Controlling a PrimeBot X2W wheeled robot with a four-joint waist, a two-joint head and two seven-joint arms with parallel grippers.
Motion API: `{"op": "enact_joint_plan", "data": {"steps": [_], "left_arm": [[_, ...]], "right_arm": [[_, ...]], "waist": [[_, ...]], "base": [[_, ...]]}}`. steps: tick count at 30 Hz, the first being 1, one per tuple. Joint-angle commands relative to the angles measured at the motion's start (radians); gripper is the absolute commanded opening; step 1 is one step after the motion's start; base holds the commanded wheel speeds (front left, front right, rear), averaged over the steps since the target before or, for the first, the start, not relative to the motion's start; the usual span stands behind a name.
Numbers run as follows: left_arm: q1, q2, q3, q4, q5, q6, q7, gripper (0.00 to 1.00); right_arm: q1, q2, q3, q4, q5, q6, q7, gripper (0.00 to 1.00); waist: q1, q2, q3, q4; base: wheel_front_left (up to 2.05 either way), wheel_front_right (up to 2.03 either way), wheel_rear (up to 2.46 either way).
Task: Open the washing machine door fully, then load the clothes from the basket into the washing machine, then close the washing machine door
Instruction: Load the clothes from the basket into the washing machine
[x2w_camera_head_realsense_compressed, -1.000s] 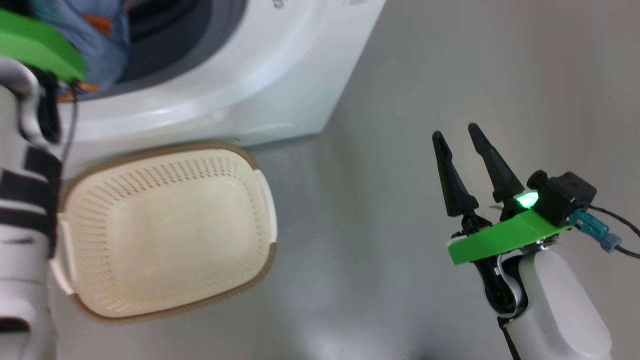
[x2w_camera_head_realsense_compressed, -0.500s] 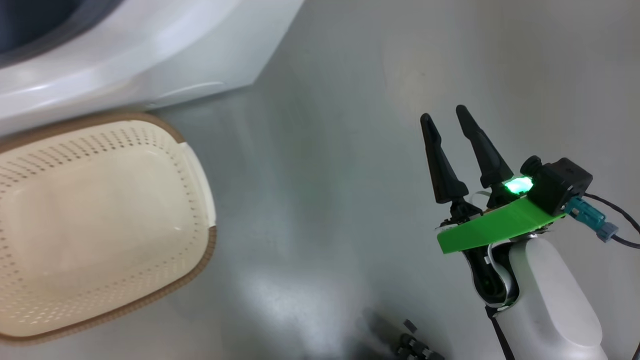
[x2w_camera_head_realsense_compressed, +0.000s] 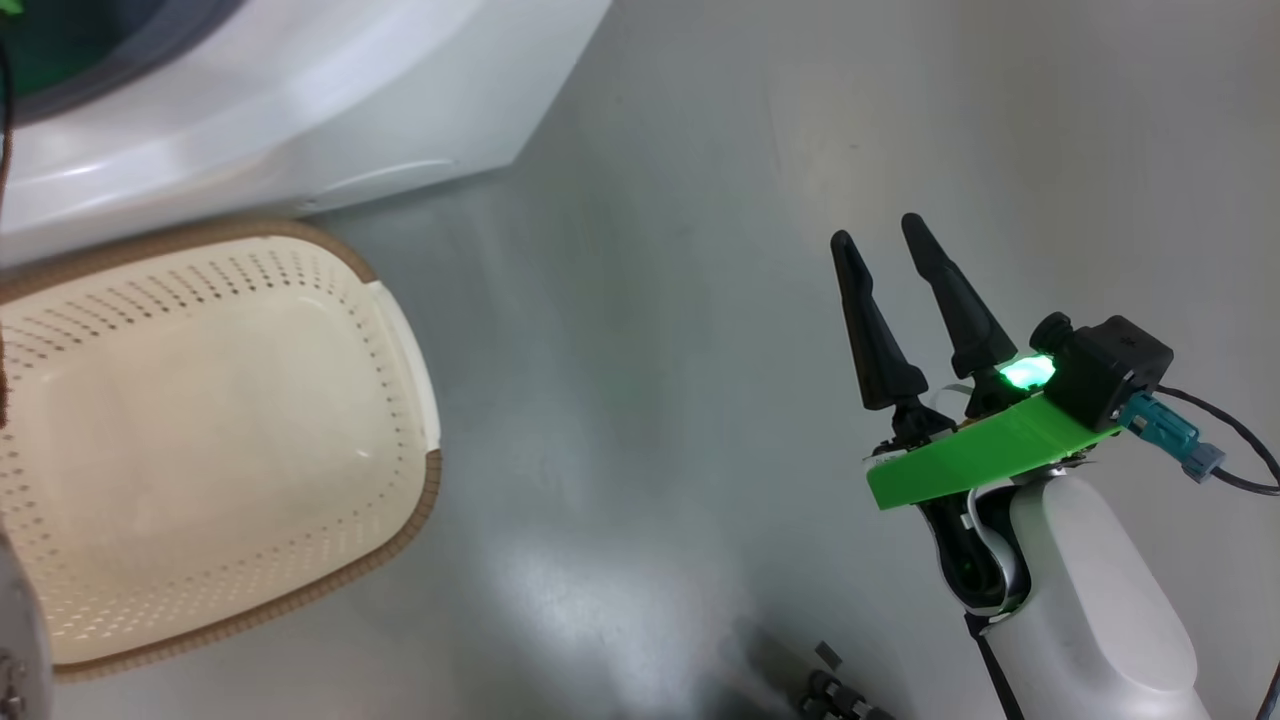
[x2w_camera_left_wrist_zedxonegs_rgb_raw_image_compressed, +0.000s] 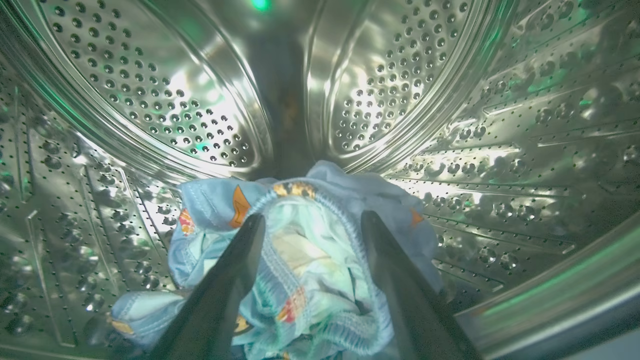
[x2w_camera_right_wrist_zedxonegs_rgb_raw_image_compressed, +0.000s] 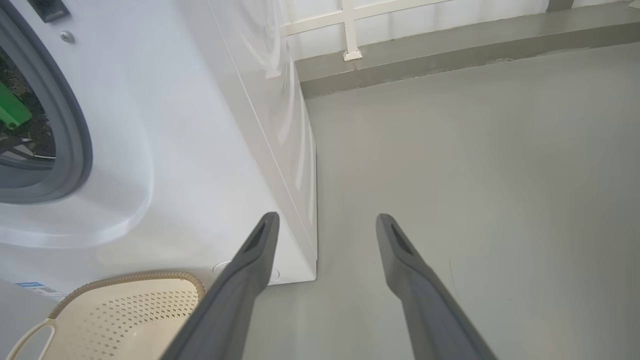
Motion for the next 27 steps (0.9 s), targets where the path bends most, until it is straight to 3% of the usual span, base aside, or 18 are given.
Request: {"op": "enact_joint_plan", "data": {"steps": [1, 10, 27], "left_arm": [[0.009, 0.026, 0.010, -0.020, -0.002, 0.002, -0.003, 1.00], [0.144, -0.004, 0.039, -0.082, -0.011, -0.012, -0.003, 1.00], [0.519, -0.080, 0.093, -0.307, -0.015, -0.066, -0.003, 1.00]], "right_arm": [[0.000, 0.001, 0.017, -0.015, -0.013, 0.002, -0.005, 1.00], [0.005, -0.002, 0.008, 0.004, -0.037, 0.002, -0.005, 1.00], [0.070, -0.066, -0.002, 0.036, -0.044, 0.002, -0.005, 1.00]], "waist": [[0.0000, 0.0000, -0.030, 0.025], [0.0000, 0.0000, -0.139, 0.076], [0.0000, 0.0000, -0.377, 0.205]], "base": [[0.00, 0.00, 0.00], [0.00, 0.00, 0.00], [0.00, 0.00, 0.00]]}}
